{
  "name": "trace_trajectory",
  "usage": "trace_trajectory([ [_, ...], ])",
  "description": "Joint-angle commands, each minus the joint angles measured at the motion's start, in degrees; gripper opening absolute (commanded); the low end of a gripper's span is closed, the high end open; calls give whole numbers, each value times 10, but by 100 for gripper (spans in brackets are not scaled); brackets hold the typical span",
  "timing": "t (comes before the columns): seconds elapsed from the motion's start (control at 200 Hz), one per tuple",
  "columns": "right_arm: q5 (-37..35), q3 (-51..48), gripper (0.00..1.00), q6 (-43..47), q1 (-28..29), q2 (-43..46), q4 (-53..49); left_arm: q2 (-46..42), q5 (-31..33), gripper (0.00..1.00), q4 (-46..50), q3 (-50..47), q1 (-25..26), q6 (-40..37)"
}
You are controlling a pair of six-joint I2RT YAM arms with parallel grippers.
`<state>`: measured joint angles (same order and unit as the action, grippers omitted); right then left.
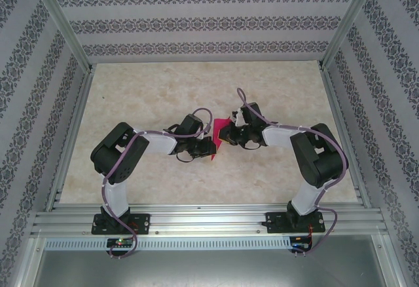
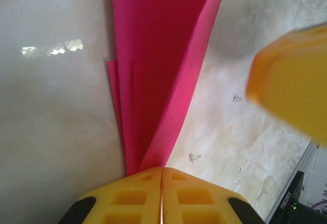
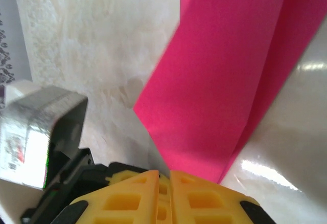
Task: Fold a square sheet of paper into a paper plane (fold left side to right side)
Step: Fold the wing for the fifth time at the center of the table.
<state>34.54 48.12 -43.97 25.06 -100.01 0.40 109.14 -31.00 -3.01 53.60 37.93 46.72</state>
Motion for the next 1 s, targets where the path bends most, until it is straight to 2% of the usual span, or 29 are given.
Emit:
trace_trajectory([
  [0.0, 1, -5, 15, -12, 15, -13, 7, 32, -5, 10, 24, -20, 10, 1],
  [0.195, -11, 31, 15, -7, 22, -50, 0, 31, -4, 9, 27, -21, 10, 0],
  [0.52, -85, 79, 15, 72, 21, -84, -82, 32, -1, 9, 32, -24, 10, 0],
  [0.994, -115, 80, 15, 124, -25, -85, -59, 42, -5, 7, 34, -31, 10, -3],
])
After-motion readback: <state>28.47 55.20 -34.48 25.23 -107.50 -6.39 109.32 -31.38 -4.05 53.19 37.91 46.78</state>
